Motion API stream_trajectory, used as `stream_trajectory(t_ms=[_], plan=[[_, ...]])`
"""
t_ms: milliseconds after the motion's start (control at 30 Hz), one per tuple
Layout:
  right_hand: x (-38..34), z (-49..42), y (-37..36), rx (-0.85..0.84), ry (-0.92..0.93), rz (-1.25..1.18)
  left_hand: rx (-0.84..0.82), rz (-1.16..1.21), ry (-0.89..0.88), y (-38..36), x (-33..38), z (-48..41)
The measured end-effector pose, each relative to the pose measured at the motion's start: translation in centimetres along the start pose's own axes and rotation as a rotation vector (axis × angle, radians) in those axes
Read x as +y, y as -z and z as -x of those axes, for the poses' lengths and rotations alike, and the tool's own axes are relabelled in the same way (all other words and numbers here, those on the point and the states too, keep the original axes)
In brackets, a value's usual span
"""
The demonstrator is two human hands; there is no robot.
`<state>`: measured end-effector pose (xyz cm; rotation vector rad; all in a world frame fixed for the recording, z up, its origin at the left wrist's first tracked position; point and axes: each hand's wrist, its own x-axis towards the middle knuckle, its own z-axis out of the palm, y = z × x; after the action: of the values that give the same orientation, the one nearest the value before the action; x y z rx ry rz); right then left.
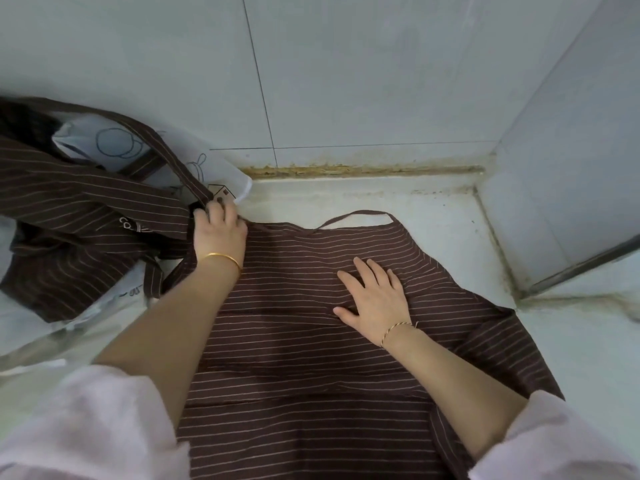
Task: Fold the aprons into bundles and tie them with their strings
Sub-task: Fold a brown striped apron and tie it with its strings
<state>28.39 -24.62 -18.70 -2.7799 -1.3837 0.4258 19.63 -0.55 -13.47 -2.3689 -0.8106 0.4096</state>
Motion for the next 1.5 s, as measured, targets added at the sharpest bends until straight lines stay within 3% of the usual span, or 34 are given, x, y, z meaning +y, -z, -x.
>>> stream_trajectory(t_ms=[100,167,233,367,433,533,633,800,933,1067,1267,1400,1500], plan=[[-0.3,-0.1,0.4,-0.013,-0.021,-0.008,0.071,0.027,0.107,1.1,-1.4,-1.1],[-0.4,-0.7,1.1,-0.025,-0.039,-0.031,0.113,0.118,0.082,1.8,-1.1,-1.3],[-0.4,-1.6,1.8,-0.027,-0.058,-0.038,0.104,0.278,-0.069,2.6,0.4,-0.8],[-0.5,-2.6,2.5,-0.025,-0.075,-0.039,-0.100,0.596,-0.377,3.1,4.8,0.7],[-0.2,-2.7,2.6,-0.042,-0.062,-0.064,-0.107,0.707,-0.350,2.6,5.6,0.1],[0.6,-2.1,2.8,-0.032,-0.057,-0.200,-0.148,0.852,-0.143,2.7,5.4,-1.7],[1.3,-0.5,2.6,0.083,-0.078,-0.285,-0.182,0.787,-0.117,3.3,5.3,-2.2],[0.6,5.0,1.5,0.276,-0.056,-0.178,-0.026,0.835,-0.284,4.4,9.0,1.5],[1.1,10.4,0.9,0.034,-0.018,-0.034,-0.045,0.903,-0.586,7.1,12.9,6.4],[2.0,13.8,1.6,-0.129,0.027,0.080,-0.145,0.766,-0.786,8.4,16.8,10.7],[4.6,16.9,1.7,-0.373,-0.052,0.204,-0.197,0.509,-0.584,9.7,19.0,13.5],[8.4,18.4,2.6,-0.326,-0.223,0.223,-0.015,0.531,-0.551,11.9,20.8,16.4],[12.4,20.3,4.4,-0.268,-0.441,0.356,-0.119,0.570,-0.578,12.6,22.5,18.9]])
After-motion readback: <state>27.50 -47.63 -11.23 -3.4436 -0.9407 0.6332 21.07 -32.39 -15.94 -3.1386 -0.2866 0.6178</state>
